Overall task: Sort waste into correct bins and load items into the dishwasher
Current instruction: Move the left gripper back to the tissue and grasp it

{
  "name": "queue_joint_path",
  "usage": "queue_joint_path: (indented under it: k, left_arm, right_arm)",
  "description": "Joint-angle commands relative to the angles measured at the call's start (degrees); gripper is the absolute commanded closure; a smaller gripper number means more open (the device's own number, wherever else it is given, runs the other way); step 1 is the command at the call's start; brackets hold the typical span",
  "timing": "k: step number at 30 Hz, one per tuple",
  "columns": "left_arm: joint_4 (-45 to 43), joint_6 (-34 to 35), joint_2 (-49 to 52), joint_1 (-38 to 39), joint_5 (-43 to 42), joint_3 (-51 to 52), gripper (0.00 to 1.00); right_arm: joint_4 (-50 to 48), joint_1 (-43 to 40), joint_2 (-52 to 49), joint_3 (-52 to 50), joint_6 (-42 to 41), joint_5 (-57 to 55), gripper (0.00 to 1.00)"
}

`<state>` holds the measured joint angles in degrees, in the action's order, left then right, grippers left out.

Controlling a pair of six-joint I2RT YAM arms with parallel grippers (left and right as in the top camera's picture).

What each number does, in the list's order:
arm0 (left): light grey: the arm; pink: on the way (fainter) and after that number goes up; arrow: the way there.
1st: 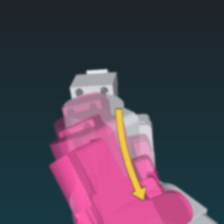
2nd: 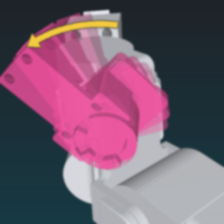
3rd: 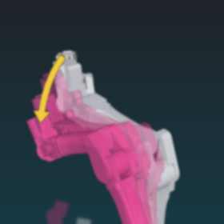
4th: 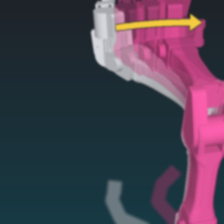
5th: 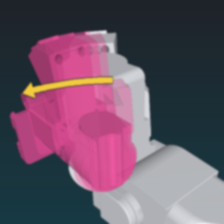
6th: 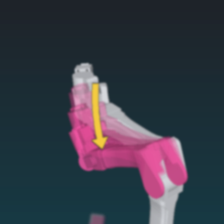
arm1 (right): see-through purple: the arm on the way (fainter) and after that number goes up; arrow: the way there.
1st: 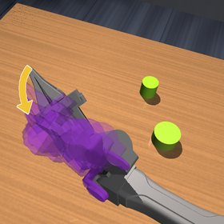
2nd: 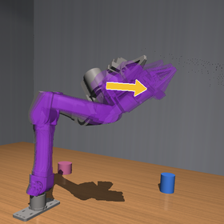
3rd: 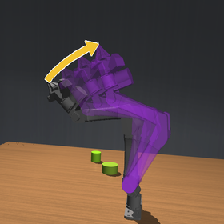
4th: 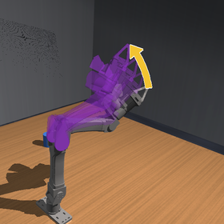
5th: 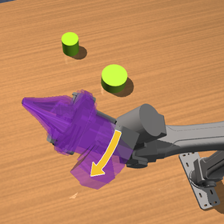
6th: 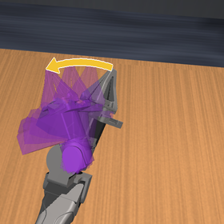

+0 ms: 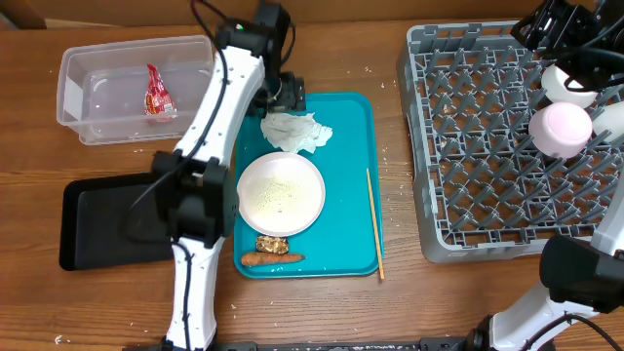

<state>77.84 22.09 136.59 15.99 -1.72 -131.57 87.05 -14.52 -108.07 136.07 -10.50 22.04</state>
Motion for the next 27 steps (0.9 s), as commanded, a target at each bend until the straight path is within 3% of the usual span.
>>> queue_joint_path:
  k: [1,10,15,27]
  left_arm:
    - [-0.2,4.0,2.9,-0.2,-0.9,0.3,0.10]
    - [-1.5,5.2,6.2,-0.7,-0.7,0.3,0.12]
    - [-2.2,5.1,6.4,-0.7,-0.7,0.3,0.41]
    - [-1.8,3.7,6.5,-0.6,2.1,0.3,0.30]
  right_arm:
    - [-0.2,0.0,0.6,0.8,-0.2,-0.2,0.00]
    - [-0.2,0.0,0.6,0.8,-0.2,-0.2,0.00]
    - [-0.2,0.0,0.6,0.8,-0.2,-0.2,0.00]
    - [-0.2,0.0,0.6,0.8,-0.2,-0.2,0.00]
